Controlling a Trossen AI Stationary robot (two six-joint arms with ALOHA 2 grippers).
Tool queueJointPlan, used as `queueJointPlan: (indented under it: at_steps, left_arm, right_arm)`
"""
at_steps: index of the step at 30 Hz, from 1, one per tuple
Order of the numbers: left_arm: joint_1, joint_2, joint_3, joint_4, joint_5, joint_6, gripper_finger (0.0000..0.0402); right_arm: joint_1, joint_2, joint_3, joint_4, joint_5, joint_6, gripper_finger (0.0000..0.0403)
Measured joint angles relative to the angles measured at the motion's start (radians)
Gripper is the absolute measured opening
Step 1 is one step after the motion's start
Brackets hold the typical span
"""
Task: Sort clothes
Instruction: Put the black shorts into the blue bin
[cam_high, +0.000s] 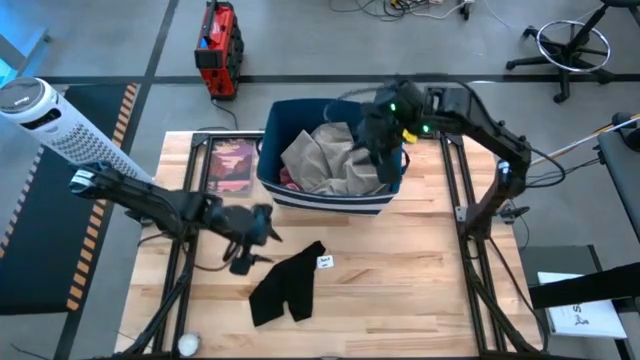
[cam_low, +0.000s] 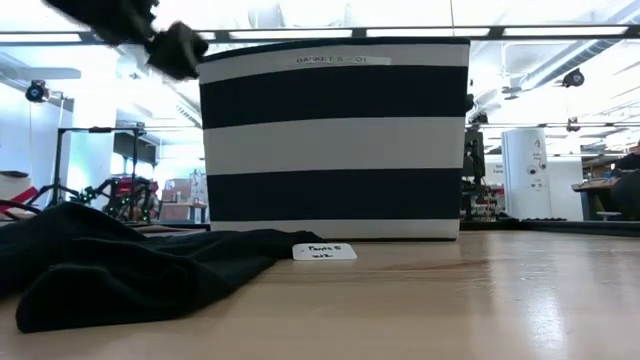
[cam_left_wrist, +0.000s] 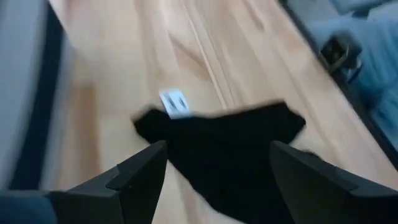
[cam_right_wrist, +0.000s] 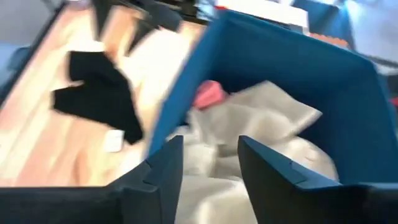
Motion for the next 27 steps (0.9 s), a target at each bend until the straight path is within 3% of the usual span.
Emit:
queueJointPlan:
  at_steps: [6,13,17,22,27]
  left_arm:
    - [-0.087,0.086,-0.106,0.117,-0.006,-0.162,0.0272]
    - [-0.109,0.174,-0.196,0.200,-0.007,-0.349,0.0272]
    - [-0.109,0.234,-0.201,0.213,-0.036,-0.399,0.0272]
    - [-0.109,0.334,-0.172,0.215,-0.090,-0.435,0.0272]
    - [-0.106,0.442,-0.133,0.208,-0.145,-0.436,0.0267]
  right_arm:
    - [0.109,-0.095,-0.178,0.068,-0.006,0.031,0.0124]
    - [0.196,-0.260,-0.505,0.238,-0.003,0.158,0.0163]
    - [0.253,-0.362,-0.697,0.356,0.020,0.254,0.0193]
    - [0.335,-0.473,-0.901,0.478,0.144,0.341,0.0224]
    - [0.397,-0.544,-1.048,0.619,0.195,0.403,0.0235]
